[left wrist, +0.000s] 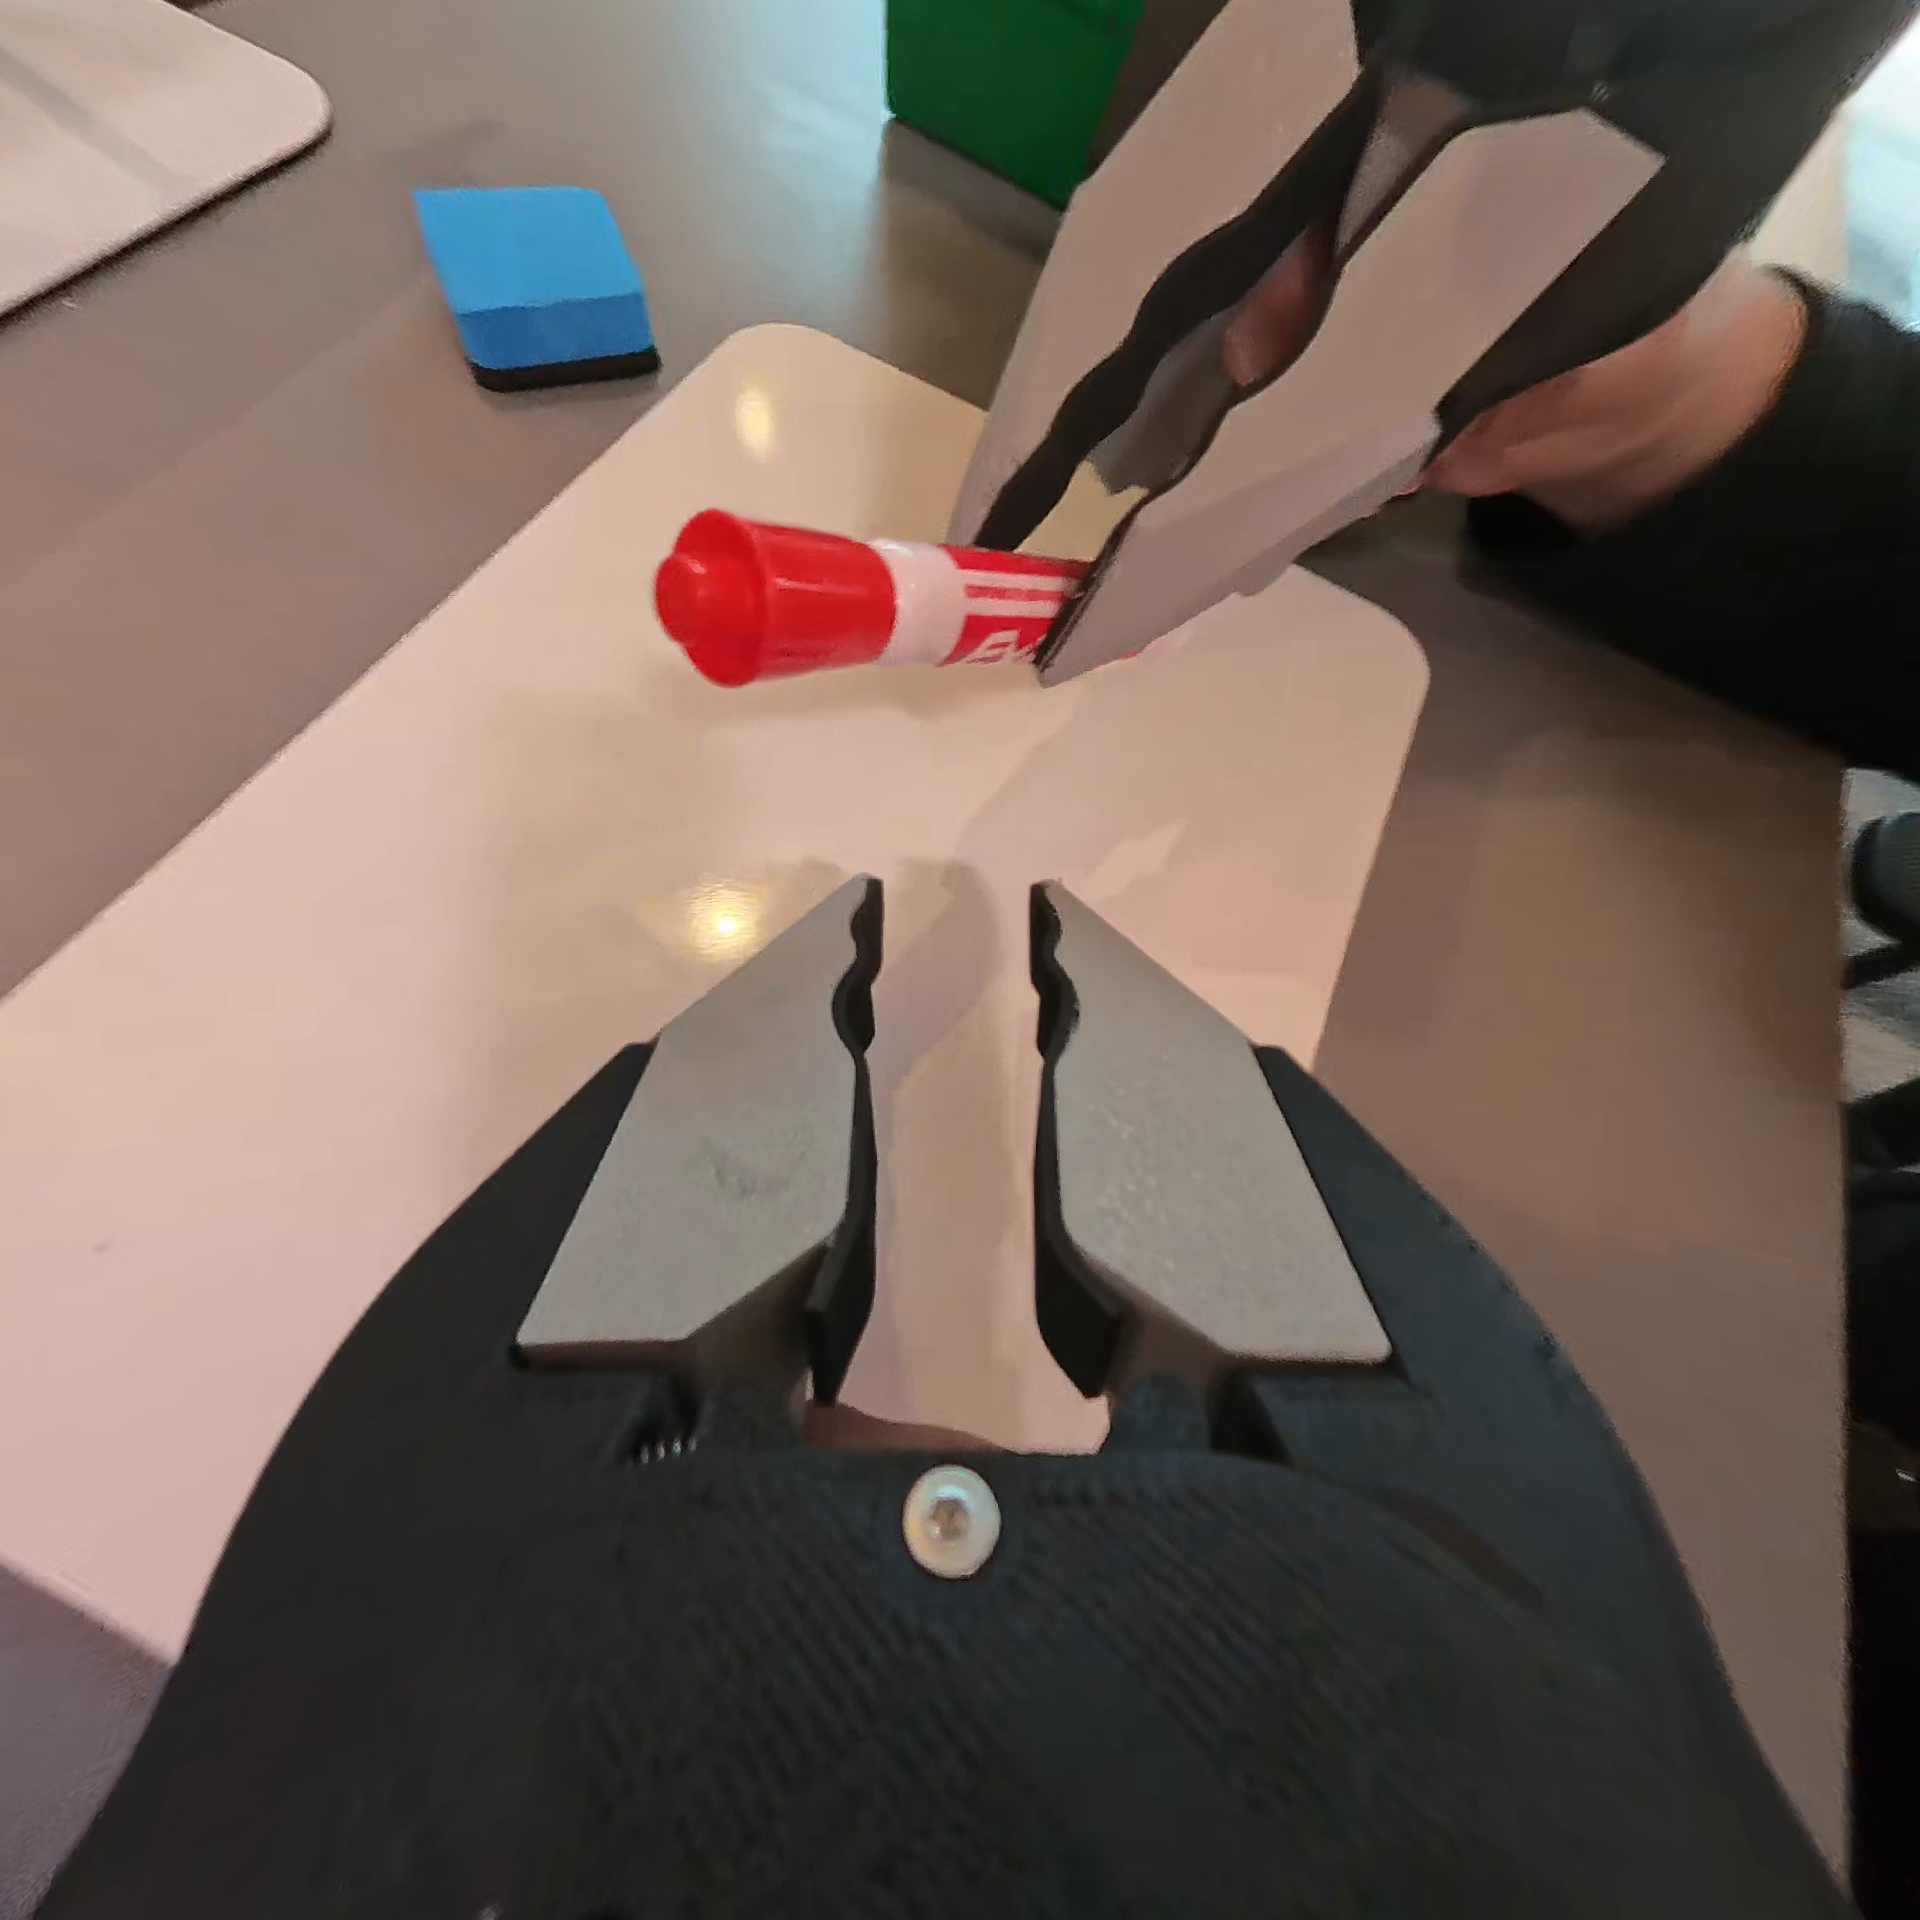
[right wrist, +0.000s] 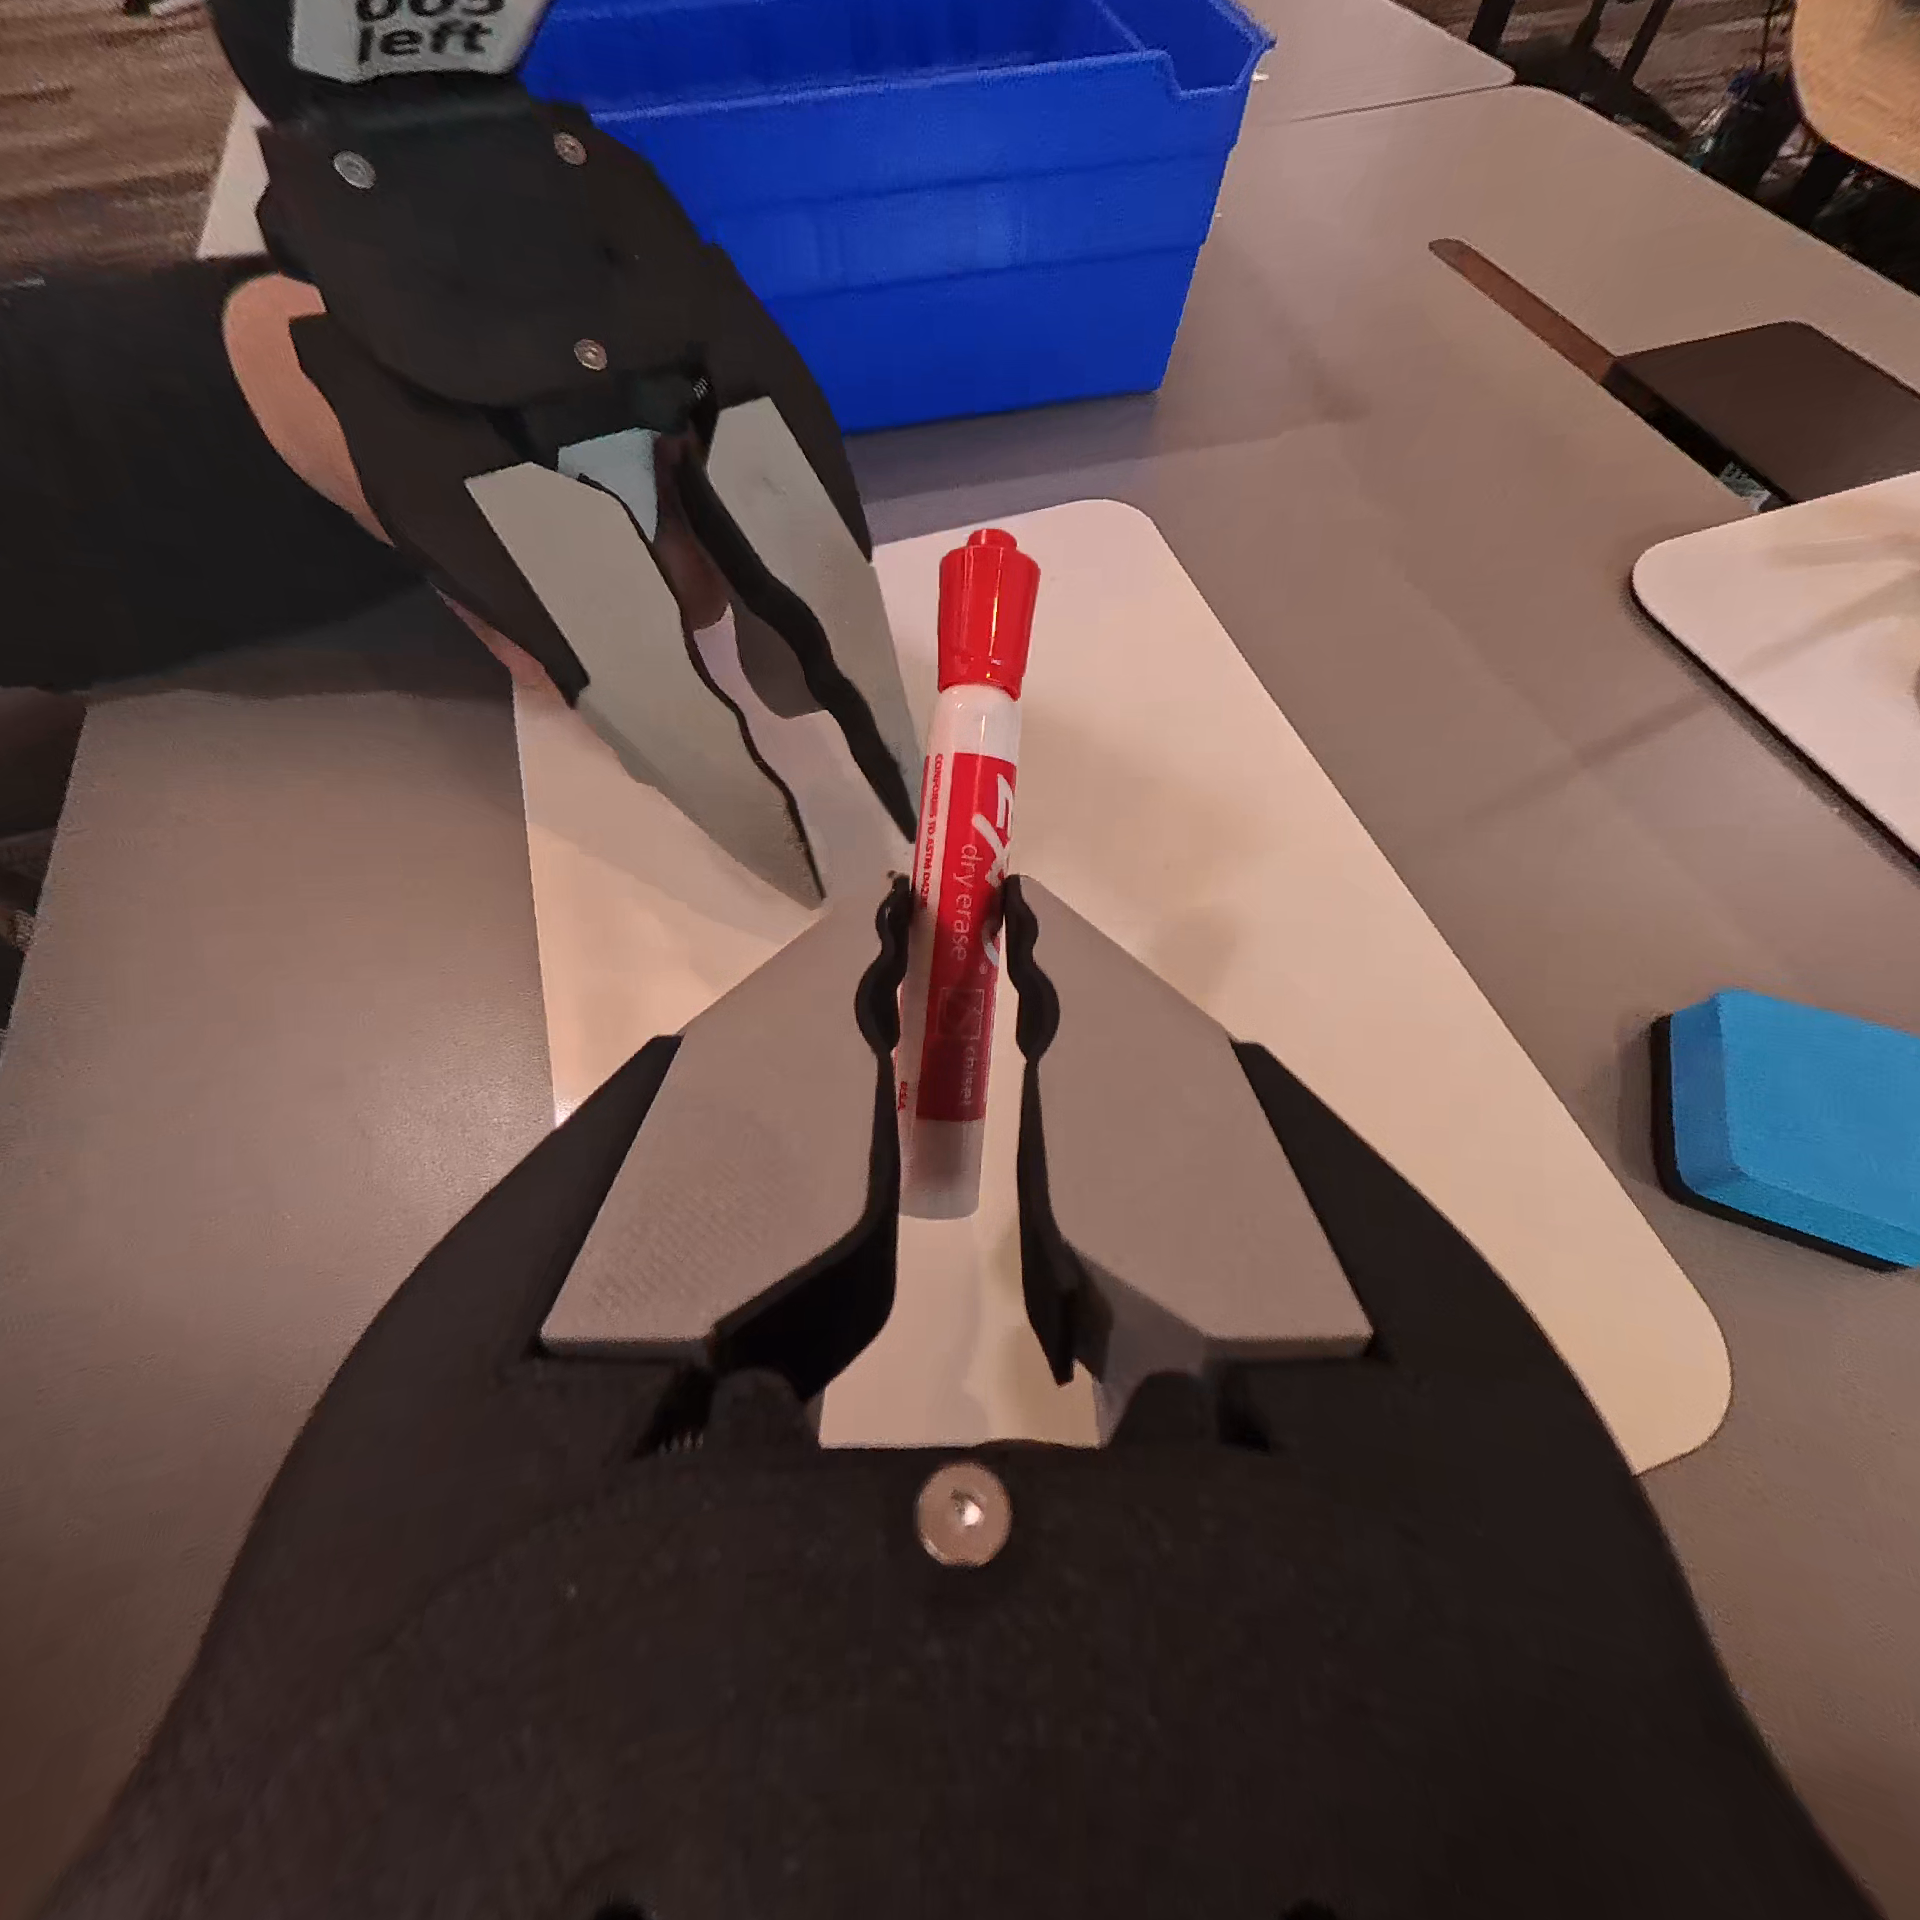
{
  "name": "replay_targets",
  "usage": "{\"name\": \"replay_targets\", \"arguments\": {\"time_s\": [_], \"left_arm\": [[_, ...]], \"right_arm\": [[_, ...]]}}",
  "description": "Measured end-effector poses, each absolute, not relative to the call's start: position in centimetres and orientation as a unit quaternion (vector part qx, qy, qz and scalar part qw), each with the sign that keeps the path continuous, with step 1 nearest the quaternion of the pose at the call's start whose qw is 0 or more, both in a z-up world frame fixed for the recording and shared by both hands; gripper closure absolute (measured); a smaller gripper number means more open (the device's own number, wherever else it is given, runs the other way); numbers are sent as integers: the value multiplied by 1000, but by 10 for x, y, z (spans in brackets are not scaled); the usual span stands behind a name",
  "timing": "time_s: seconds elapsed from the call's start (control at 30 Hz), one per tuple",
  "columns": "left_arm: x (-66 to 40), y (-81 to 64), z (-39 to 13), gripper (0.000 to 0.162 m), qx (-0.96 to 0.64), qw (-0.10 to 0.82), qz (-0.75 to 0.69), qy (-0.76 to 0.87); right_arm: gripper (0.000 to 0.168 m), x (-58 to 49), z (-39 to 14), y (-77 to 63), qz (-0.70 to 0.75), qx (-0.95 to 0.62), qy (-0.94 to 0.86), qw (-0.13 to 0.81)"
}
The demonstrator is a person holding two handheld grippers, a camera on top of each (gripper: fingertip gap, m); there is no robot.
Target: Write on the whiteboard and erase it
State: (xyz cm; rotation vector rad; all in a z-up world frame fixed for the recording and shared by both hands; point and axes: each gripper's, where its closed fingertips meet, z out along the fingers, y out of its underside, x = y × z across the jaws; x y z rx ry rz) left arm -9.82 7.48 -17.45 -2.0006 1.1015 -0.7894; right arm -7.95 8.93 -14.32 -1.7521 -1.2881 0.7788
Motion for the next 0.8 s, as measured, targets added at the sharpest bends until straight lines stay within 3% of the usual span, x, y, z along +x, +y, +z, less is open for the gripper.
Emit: {"name": "replay_targets", "arguments": {"time_s": [0.03,0.8], "left_arm": [[-96,72,-175,136,-772,350,-315,427],[-90,60,-160,134,-746,346,-375,429]], "right_arm": [[153,-79,-145,90,308,-696,-508,403],[154,-79,-149,53,395,-645,-561,336]]}}
